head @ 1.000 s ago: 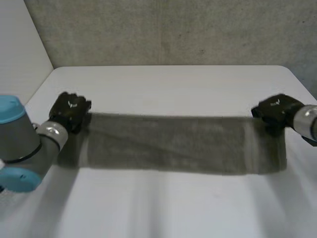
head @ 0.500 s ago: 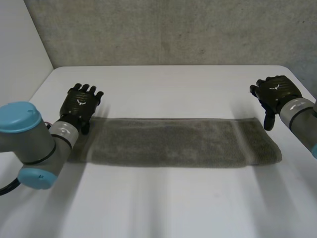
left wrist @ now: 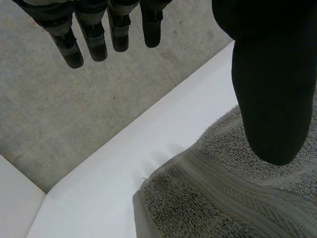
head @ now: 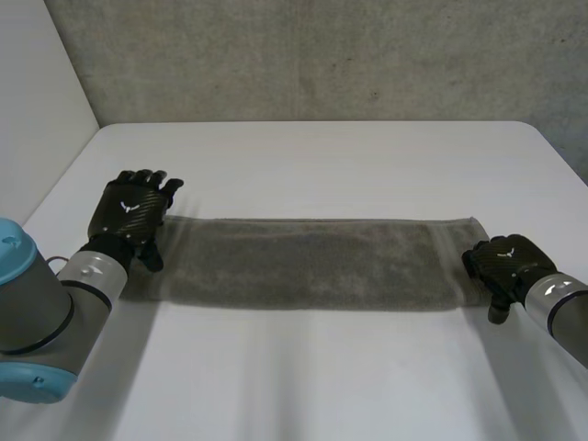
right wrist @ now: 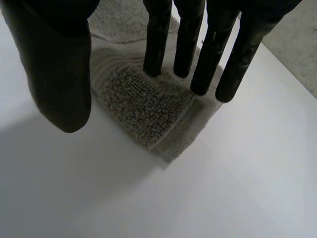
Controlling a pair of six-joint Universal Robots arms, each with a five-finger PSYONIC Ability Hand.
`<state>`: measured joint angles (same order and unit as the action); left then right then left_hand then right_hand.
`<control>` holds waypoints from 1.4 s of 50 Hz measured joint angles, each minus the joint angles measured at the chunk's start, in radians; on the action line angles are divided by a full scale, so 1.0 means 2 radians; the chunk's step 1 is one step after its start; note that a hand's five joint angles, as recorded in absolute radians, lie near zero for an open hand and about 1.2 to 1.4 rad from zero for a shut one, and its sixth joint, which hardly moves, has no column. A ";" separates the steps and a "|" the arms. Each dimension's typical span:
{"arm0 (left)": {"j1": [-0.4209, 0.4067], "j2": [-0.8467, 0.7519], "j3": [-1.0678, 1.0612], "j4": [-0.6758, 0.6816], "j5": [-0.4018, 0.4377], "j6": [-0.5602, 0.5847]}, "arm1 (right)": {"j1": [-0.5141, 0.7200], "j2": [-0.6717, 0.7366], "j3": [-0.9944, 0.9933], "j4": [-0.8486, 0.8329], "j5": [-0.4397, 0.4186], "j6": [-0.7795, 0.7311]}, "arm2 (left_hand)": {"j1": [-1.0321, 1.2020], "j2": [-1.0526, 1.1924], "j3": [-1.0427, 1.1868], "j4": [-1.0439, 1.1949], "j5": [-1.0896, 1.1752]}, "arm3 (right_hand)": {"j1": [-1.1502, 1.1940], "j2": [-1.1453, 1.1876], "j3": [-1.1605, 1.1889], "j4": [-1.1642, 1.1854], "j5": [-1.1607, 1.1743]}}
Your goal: Fold the towel.
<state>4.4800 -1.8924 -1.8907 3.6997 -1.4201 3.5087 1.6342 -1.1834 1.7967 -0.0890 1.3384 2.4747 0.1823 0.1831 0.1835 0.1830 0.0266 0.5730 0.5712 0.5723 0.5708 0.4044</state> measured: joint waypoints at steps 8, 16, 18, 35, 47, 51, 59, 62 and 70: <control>0.000 -0.001 -0.003 -0.001 0.000 -0.002 | -0.011 0.036 -0.012 -0.051 -0.001 0.000 | 0.000 0.000 0.000 0.000 0.000 | 0.354 0.362 0.354 0.358 0.354; -0.002 0.003 -0.007 -0.001 0.000 -0.001 | -0.042 0.028 -0.026 -0.072 0.010 -0.005 | 0.000 0.000 0.000 0.000 0.000 | 0.373 0.375 0.382 0.384 0.374; -0.002 0.006 -0.008 -0.001 -0.001 -0.001 | -0.052 0.022 -0.030 -0.072 0.014 -0.013 | 0.000 0.000 0.000 0.000 0.000 | 0.373 0.375 0.382 0.384 0.374; -0.006 0.037 -0.006 -0.001 -0.002 -0.003 | 0.018 -0.029 -0.131 -0.052 0.077 -0.123 | 0.000 0.000 0.000 0.000 0.000 | 0.376 0.375 0.384 0.384 0.376; -0.035 0.039 0.004 0.001 -0.001 -0.003 | 0.325 0.090 -0.183 -0.092 0.052 -0.065 | 0.000 0.000 0.000 0.000 0.000 | 0.377 0.375 0.388 0.384 0.376; -0.051 0.033 0.007 0.004 -0.001 -0.003 | 0.369 0.130 -0.181 -0.100 0.048 -0.065 | 0.000 0.000 0.000 0.000 0.000 | 0.324 0.322 0.335 0.339 0.329; -0.085 0.004 0.028 0.019 -0.002 -0.009 | 0.344 0.070 -0.133 -0.135 0.054 -0.022 | 0.000 0.000 0.000 0.000 0.000 | -0.161 -0.163 -0.161 -0.155 -0.172; -0.100 -0.010 0.042 0.024 -0.003 -0.020 | 0.310 0.030 -0.101 -0.143 0.056 0.006 | 0.004 0.004 0.004 0.003 0.000 | -0.170 -0.163 -0.164 -0.155 -0.172; -0.142 -0.056 0.083 0.028 -0.021 -0.063 | 0.203 -0.027 -0.014 -0.132 0.056 0.080 | 0.010 0.010 0.010 0.010 0.002 | -0.170 -0.163 -0.164 -0.155 -0.172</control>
<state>4.1965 -2.0038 -1.7239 3.7548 -1.4624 3.3819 2.0401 -1.2379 1.7687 -0.3525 1.4505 2.6353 0.2026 0.2031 0.2033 0.2028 0.0301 0.2327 0.2450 0.2450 0.2598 0.0599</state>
